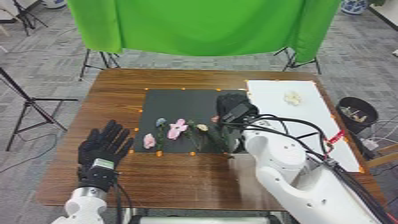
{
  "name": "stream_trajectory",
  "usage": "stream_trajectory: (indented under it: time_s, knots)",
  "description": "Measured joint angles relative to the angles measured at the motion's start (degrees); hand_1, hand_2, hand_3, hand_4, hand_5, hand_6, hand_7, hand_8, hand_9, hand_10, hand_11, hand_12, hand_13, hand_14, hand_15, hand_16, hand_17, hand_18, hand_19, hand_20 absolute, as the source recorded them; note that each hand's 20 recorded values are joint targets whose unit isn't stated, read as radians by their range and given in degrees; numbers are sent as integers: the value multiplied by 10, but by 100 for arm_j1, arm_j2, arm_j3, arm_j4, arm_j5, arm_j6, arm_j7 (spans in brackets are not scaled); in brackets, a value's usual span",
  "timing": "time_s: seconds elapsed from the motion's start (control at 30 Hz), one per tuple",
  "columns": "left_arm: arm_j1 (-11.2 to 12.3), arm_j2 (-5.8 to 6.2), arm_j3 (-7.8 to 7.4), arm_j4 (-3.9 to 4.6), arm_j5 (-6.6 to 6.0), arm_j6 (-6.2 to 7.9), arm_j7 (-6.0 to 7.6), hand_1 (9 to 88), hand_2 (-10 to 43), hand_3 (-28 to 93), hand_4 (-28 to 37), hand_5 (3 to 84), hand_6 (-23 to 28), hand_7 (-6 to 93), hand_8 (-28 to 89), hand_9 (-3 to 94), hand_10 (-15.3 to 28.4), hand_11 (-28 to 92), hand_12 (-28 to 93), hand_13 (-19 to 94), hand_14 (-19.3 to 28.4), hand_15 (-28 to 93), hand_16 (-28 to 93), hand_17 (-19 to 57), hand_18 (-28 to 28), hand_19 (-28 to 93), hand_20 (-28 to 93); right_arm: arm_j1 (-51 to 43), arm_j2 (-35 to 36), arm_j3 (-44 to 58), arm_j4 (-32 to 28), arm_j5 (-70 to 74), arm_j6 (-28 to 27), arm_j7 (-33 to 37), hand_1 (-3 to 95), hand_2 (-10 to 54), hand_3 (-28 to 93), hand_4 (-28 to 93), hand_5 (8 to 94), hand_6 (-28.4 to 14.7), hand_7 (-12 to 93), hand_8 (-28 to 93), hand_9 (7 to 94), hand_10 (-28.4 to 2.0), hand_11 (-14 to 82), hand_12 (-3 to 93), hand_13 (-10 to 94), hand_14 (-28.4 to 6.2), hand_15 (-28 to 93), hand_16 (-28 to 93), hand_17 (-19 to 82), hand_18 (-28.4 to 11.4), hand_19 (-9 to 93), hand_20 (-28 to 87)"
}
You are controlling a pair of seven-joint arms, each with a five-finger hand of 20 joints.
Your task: Arrange flowers
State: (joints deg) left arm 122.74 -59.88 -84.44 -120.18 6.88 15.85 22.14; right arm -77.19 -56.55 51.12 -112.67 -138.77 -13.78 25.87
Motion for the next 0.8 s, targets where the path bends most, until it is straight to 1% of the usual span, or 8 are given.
stream_trajectory:
  time_s: [0.13, 0.23, 0.33, 0.5, 0.6, 0.63, 0.67, 0.8]
  knots:
    - [-7, -1, -3, -1, -3, 2, -2, 287, 187, 736, -283, 424, 96, 214, -106, 340, 158, 301, 106, 251, 166, 459, -94, -69, 146, 393, 97, -29, 15, -52, 4, -2, -50, -1, 597, -95, 694, -283, 743, 10, 205, -5, 850, -96, 45, 334, 718, -66, 171, 394, 289, -193, 715, 308]
    - [-7, -4, -5, -1, -5, 3, -3, 287, 187, 736, -283, 424, 96, 214, -106, 340, 158, 301, 106, 252, 166, 459, -95, -69, 146, 394, 97, -47, 13, -79, 5, -8, -49, -13, 595, -95, 688, -283, 728, 8, 195, -13, 833, -99, 41, 316, 703, -70, 174, 374, 280, -188, 681, 287]
    - [-14, -8, -5, -1, -6, 3, -11, 287, 187, 736, -283, 424, 96, 215, -106, 339, 158, 300, 106, 252, 166, 459, -95, -69, 146, 394, 97, -71, 7, -81, 3, -2, -71, -17, 586, -95, 701, -283, 711, 8, 191, -24, 802, -103, 61, 285, 687, -75, 182, 350, 275, -186, 662, 273]
    - [-34, -15, -3, 2, -6, 3, -19, 288, 185, 738, -283, 427, 88, 221, -109, 341, 155, 304, 107, 252, 166, 461, -95, -69, 146, 394, 97, -127, 5, -65, -7, -1, -185, -21, 579, -95, 716, -283, 698, 8, 187, -33, 785, -104, 71, 268, 681, -75, 186, 342, 272, -186, 656, 269]
    - [-35, -16, -7, 2, -5, 4, -20, 288, 185, 737, -283, 427, 88, 221, -110, 341, 155, 305, 107, 252, 165, 461, -95, -69, 146, 394, 97, -156, 5, -53, -19, 3, -216, -21, 558, -95, 747, -283, 686, 10, 180, -69, 757, -107, 100, 235, 674, -81, 194, 327, 271, -186, 657, 265]
    - [-35, -17, -9, 2, -4, 4, -20, 288, 185, 737, -283, 426, 89, 220, -111, 341, 155, 305, 107, 252, 166, 461, -95, -69, 146, 394, 97, -165, 6, -48, -24, 5, -222, -21, 552, -95, 756, -283, 680, 10, 183, -102, 746, -109, 115, 216, 672, -82, 199, 317, 270, -186, 656, 263]
    - [-35, -17, -10, 2, -4, 5, -20, 288, 185, 738, -283, 426, 90, 219, -110, 341, 155, 305, 106, 251, 167, 460, -95, -69, 146, 393, 97, -171, 6, -44, -28, 8, -226, -21, 534, -95, 783, -283, 665, 8, 181, -128, 719, -112, 141, 171, 666, -87, 214, 292, 269, -186, 657, 261]
    - [-35, -18, -10, 2, -6, 9, -20, 288, 183, 738, -283, 425, 91, 218, -109, 340, 156, 303, 105, 249, 165, 459, -96, -69, 145, 393, 96, -206, 6, 0, -56, 23, -286, -27, 494, -95, 808, -283, 626, 0, 174, -131, 676, -112, 133, 156, 645, -96, 238, 243, 260, -189, 657, 258]
